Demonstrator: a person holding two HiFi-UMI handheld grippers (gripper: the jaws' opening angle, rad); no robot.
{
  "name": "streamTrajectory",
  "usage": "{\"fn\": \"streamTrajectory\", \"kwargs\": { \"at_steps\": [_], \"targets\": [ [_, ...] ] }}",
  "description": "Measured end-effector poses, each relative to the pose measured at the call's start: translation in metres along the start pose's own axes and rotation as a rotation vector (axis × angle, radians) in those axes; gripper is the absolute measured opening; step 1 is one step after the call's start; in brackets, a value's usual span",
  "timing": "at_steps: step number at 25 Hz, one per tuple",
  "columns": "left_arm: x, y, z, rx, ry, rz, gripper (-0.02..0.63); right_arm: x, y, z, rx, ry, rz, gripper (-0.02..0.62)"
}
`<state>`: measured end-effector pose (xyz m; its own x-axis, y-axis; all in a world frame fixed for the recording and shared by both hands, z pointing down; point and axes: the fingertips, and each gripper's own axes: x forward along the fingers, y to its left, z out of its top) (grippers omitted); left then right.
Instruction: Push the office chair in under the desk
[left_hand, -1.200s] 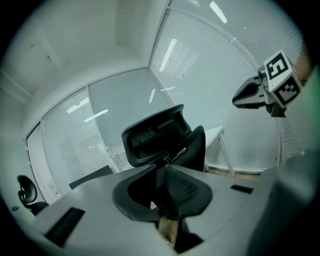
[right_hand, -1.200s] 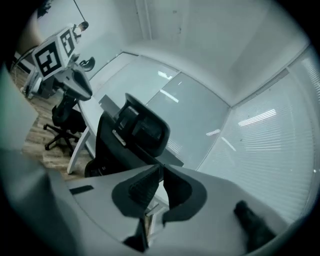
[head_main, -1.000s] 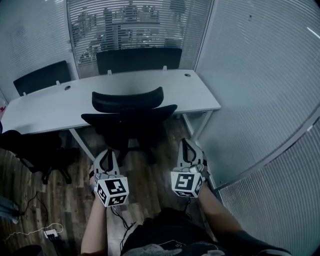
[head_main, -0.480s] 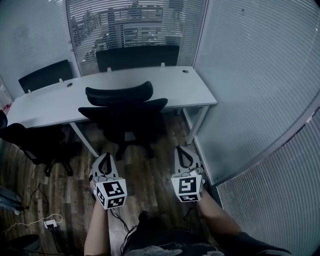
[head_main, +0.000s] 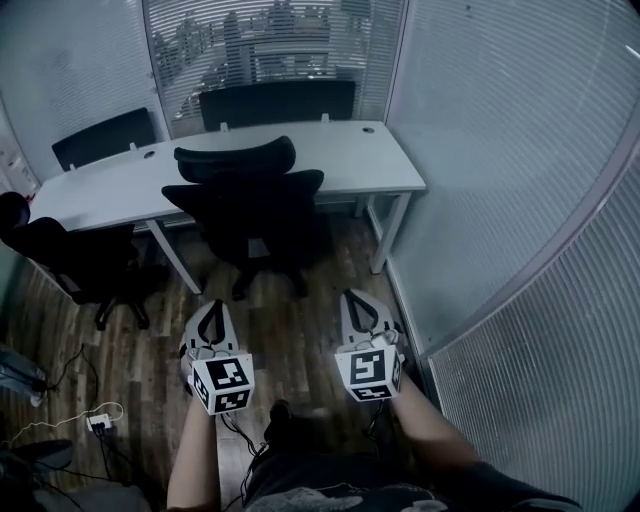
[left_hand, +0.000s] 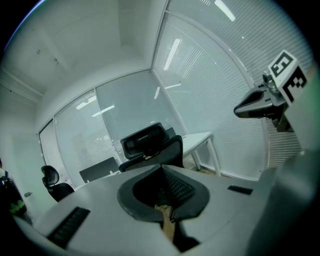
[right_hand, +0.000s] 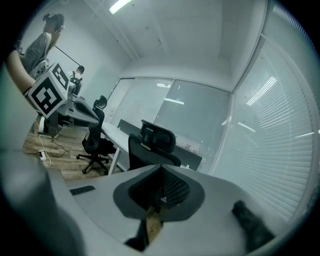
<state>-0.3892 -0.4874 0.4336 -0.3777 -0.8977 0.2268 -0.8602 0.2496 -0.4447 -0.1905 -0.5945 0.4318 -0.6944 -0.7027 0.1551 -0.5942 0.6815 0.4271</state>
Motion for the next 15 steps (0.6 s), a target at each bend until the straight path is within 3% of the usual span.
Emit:
{"fn": "streamTrajectory", "kwargs": {
  "at_steps": [9, 15],
  "targets": [
    [-0.083, -0.038, -0.002, -0.027, -0.003, -0.002, 0.016, -0.08, 0.001, -0.007, -0.009, -0.014, 0.011, 0.023],
    [-0.112, -0.058, -0.006, -0.042, 0.011, 0.005, 0.017, -0.106, 0.001, -0.015, -0.014, -0.012, 0.026, 0.023]
  ]
}}
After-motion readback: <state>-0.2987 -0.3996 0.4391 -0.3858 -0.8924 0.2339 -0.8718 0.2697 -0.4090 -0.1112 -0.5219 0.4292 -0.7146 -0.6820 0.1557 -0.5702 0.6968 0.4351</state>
